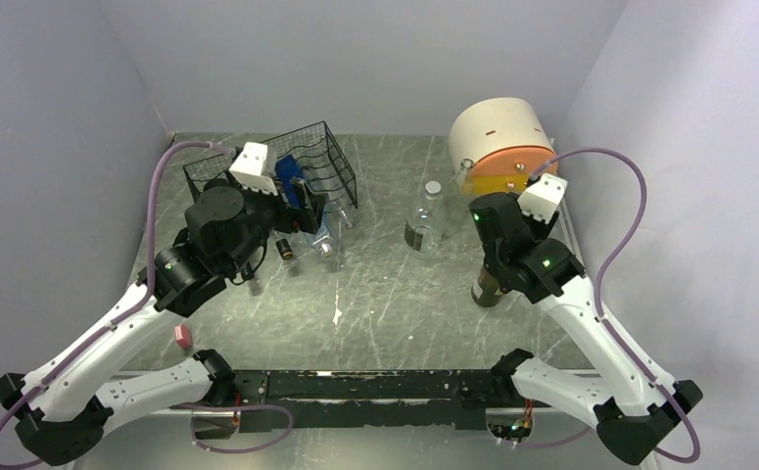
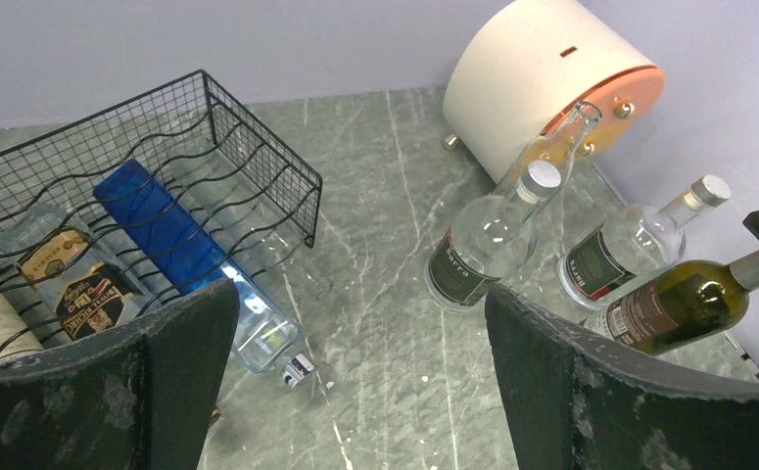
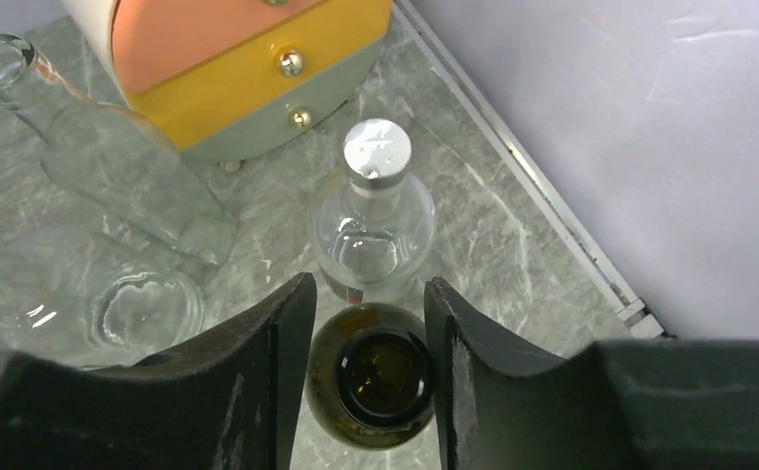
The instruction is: Put the wine bottle on the wine rack
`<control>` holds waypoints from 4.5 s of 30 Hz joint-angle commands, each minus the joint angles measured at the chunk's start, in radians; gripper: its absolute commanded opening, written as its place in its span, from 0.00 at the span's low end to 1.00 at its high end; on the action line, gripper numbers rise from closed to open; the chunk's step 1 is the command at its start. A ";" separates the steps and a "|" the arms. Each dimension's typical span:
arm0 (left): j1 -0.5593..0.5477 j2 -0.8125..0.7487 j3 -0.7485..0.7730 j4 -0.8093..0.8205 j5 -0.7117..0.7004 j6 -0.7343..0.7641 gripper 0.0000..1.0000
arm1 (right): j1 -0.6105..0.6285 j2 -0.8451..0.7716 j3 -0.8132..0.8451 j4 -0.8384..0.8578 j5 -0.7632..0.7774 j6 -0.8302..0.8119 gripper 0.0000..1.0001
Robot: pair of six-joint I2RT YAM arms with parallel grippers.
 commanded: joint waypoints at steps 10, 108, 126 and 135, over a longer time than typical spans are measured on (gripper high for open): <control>-0.004 0.034 -0.035 0.146 0.116 0.033 0.99 | -0.005 -0.117 -0.077 0.070 -0.123 -0.099 0.37; -0.012 0.158 -0.599 1.054 0.931 0.296 0.07 | -0.004 -0.018 -0.043 0.867 -1.775 -0.367 0.21; -0.011 0.346 -0.226 0.816 0.755 1.238 0.07 | -0.004 -0.064 0.220 0.453 -1.182 -0.412 0.73; -0.012 0.409 -0.149 0.778 0.677 1.601 0.07 | -0.004 -0.113 0.233 0.299 -1.079 -0.453 0.73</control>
